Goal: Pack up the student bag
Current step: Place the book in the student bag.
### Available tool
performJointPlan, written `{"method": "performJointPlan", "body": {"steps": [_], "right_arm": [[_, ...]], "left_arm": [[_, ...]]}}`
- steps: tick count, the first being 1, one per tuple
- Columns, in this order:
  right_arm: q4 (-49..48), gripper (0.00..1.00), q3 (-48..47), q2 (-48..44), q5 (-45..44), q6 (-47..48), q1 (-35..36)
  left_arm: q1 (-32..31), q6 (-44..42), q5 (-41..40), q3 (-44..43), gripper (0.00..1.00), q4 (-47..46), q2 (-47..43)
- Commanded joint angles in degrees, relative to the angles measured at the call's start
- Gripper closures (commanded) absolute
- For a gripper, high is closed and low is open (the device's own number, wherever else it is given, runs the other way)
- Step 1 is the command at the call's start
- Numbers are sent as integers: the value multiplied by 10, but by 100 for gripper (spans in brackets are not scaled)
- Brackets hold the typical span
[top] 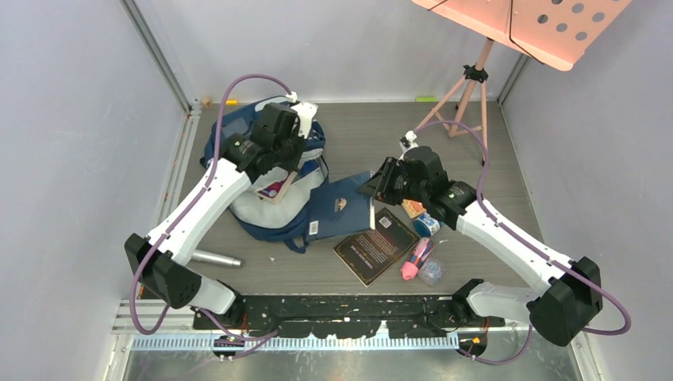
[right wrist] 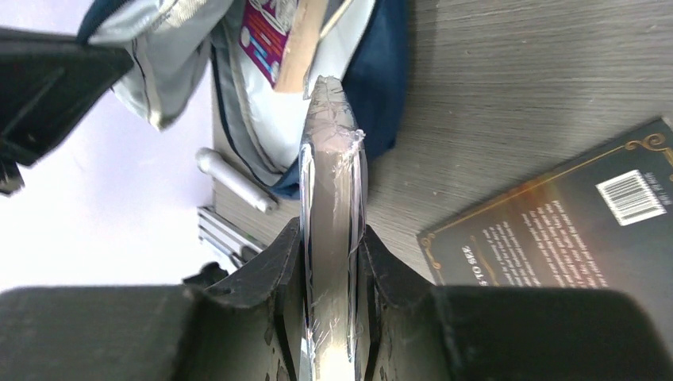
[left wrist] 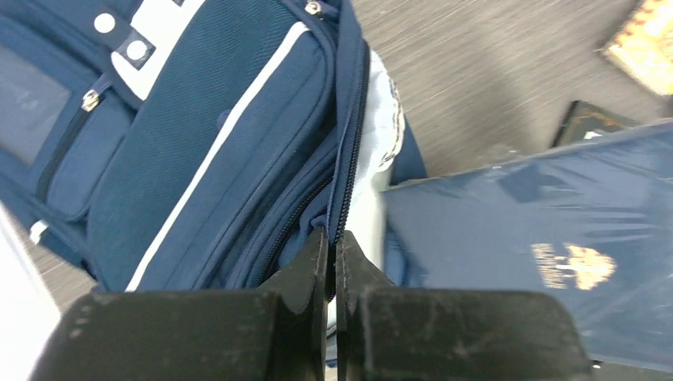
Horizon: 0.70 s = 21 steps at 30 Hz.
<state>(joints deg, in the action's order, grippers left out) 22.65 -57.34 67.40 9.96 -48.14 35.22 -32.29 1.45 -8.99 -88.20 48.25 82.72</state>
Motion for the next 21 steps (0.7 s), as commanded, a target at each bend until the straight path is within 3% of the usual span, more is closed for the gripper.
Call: {"method": "performJointPlan", "body": {"steps": [1,13,21], "right_arm": [[-229,99,24,-37,6,-151,6],[-419,99,87,7,-79,-248,19],[-576,99,85,113,-145,-267,40]], "left_arm": [[-14,46,96,-9,100,-116,-46],[-14,63,139,71,100,-166,-78],[-15,67,153,83,100,-175,-90]]}}
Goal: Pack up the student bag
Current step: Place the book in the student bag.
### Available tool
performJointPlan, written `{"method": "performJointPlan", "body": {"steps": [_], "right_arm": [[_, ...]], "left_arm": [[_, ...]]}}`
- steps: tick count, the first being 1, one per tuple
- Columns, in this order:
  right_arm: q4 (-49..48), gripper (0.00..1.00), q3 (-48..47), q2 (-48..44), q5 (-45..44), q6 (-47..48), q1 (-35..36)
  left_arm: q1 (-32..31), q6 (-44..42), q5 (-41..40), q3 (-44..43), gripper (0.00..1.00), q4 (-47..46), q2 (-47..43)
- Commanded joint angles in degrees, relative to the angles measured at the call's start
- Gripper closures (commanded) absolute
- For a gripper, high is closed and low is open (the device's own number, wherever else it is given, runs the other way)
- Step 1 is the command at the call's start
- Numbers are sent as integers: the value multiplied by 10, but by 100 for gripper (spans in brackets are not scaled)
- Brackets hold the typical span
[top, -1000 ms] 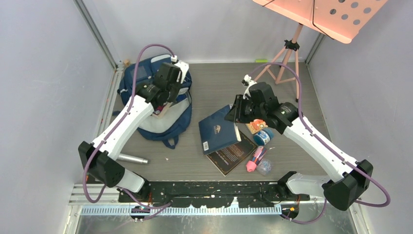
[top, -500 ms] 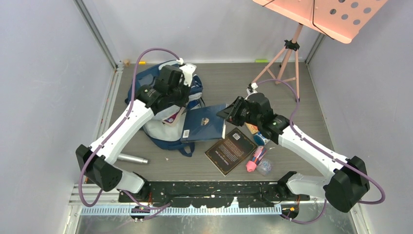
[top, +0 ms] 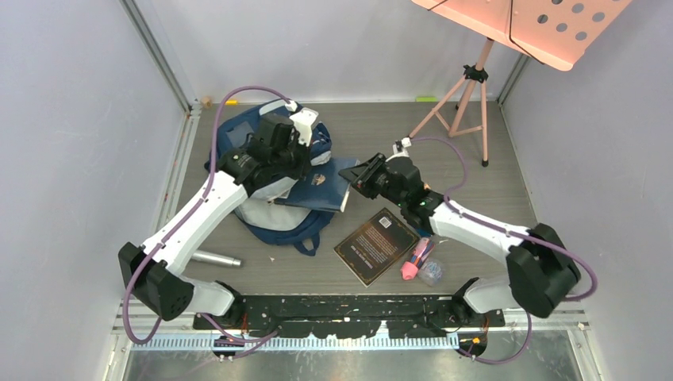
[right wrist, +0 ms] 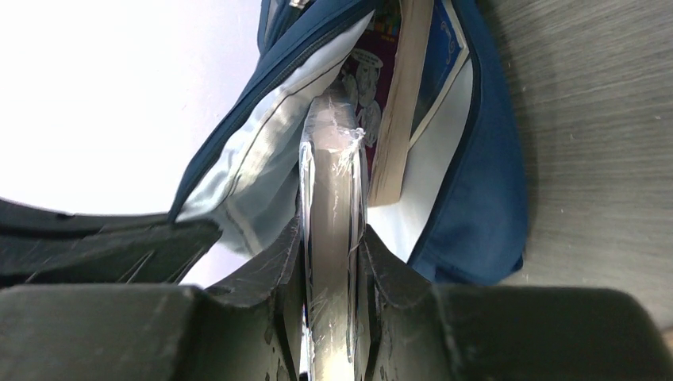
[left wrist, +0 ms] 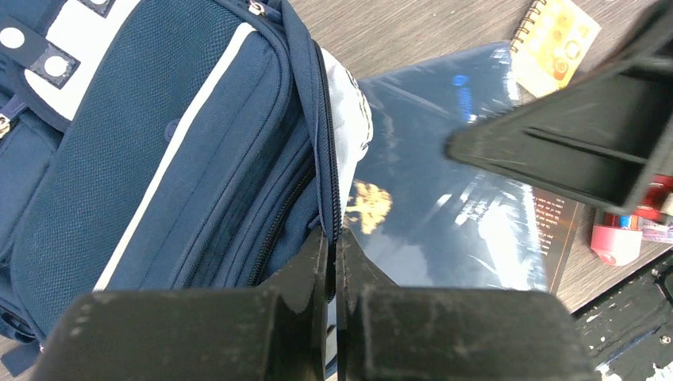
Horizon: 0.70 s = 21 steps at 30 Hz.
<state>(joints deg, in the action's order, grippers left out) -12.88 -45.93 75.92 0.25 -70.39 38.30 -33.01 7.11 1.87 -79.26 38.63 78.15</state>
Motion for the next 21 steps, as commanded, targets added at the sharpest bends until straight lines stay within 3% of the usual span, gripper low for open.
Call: {"method": "performJointPlan", "body": {"steps": [1,4,12,21], "right_arm": [[-238,99,-33,37,-55,-44,11],[-270,99,-44,86,-82,-31,24],[-237,99,-61,197,-261,-15,62],[-215,99,-158,341,-327,2,105]], "left_arm": [[-7,11,45,-6,100,-79,-46],[-7,8,41,-3,100,-83,-53],[-7,8,37,2,100,-85,-56],[-7,3,30,2,100,-83,-54]]}}
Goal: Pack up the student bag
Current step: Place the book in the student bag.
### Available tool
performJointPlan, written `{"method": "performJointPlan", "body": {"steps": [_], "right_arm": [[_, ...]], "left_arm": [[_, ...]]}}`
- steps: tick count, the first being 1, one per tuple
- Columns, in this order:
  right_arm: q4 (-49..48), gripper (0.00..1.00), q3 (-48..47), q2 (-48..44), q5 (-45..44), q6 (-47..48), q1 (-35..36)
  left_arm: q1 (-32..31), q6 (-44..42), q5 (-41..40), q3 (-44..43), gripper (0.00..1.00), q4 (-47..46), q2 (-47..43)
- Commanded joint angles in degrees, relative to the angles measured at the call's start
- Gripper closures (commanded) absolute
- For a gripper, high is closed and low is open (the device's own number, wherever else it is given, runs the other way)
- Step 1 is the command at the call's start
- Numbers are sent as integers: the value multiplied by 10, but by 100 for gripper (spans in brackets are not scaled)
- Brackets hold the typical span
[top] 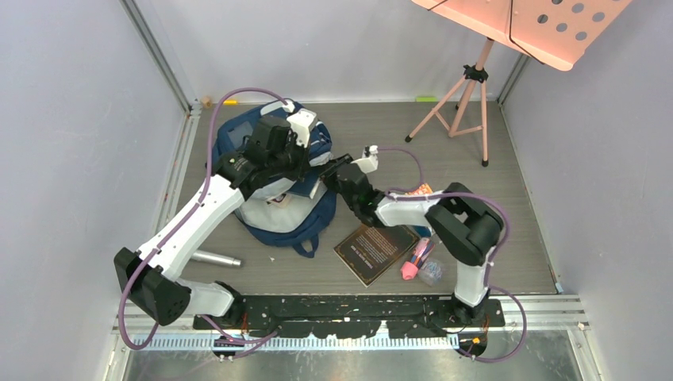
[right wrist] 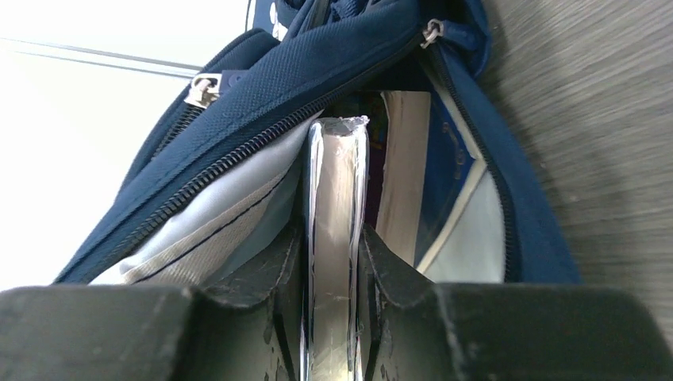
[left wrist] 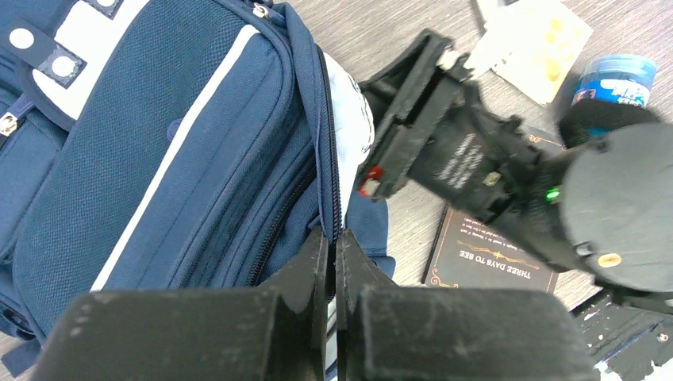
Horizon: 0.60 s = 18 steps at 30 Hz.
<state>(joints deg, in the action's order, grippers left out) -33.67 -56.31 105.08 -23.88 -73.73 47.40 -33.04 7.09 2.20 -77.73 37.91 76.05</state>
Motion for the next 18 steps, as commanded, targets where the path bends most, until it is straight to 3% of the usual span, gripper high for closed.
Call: {"method": "performJointPlan", "body": {"steps": [1,4,7,14,18], "right_arm": [[-6,99,-63,59,-92,39,17],[5,99,-112,102,-99,67,27],[23,92,-144,128,-105,87,34],[45,48,-147,147,-89,93,37],[53,37,-110,114,-116,128,44]], "left_arm": [[-7,3,25,-13,100,-76,-33],[-7,0,21,-12,100,-75,-32],[-7,-2,16,-11,100,-75,-31],[-7,-5,10,-12,100,-72,-28],[-7,-8,5,-10,100,-72,-28]]}}
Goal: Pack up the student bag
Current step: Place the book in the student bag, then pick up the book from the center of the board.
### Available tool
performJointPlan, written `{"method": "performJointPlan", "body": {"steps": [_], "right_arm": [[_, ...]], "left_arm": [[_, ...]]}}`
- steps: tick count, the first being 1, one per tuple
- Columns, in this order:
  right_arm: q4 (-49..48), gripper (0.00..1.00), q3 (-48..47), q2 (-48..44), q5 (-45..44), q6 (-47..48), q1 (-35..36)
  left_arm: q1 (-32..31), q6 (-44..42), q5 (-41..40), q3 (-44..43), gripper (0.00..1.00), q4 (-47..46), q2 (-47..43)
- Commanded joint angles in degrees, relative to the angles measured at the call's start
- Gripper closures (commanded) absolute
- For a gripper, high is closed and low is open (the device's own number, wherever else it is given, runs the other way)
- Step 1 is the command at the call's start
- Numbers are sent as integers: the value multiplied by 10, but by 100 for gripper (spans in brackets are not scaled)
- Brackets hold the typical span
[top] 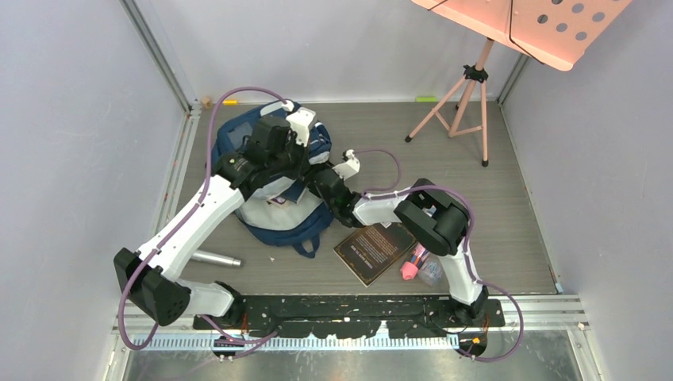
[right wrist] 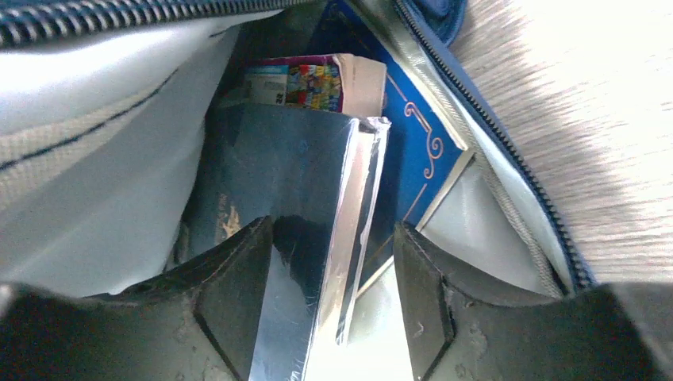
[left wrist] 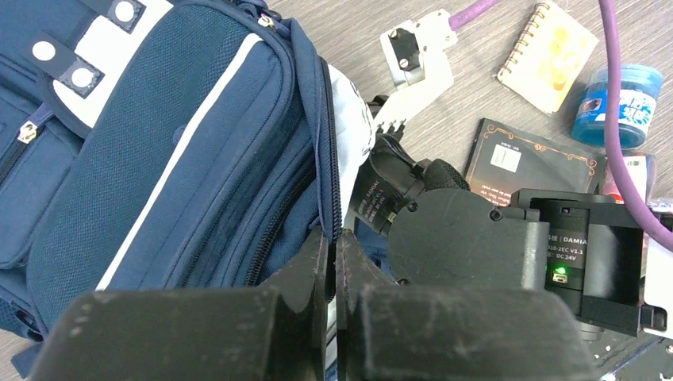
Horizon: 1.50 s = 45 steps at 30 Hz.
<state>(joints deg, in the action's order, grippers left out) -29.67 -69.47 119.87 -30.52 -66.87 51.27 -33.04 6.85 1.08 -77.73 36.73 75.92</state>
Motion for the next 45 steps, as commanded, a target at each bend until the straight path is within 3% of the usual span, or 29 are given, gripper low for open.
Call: {"method": "performJointPlan", "body": {"steps": [1,11,17,22,29,35,37,40,42,45], "right_arm": [[14,36,34,-47,-58,84,10],[16,29,130,-187,-58,262,30],[166,20,197,-327,-69,305,15],[317,18,213,-413,81,322,-75],[479,18,198,-406,266,350,-205],[517,19,198,-393,274,357,-232],[528,19,199,-386,268,358,-233],[548,19,197,-370,269,361,-235],[554,20,197,-353,269,364,-235],[559,20,199,-340,261,365,-235]], "left_arm": [[-7,-5,15,-10,100,-60,-26],[-3,-20,-48,-10,100,-47,-1],[90,25,10,-18,100,-43,26],[140,5,-47,-17,100,-35,41],[210,0,-92,-15,100,-33,50],[213,-2,-105,-8,100,-41,35],[212,4,-76,-12,91,-39,31],[197,5,-49,-14,52,-42,21],[173,-4,-59,-14,34,-42,12],[118,-17,-93,-18,22,-33,-3]]}}
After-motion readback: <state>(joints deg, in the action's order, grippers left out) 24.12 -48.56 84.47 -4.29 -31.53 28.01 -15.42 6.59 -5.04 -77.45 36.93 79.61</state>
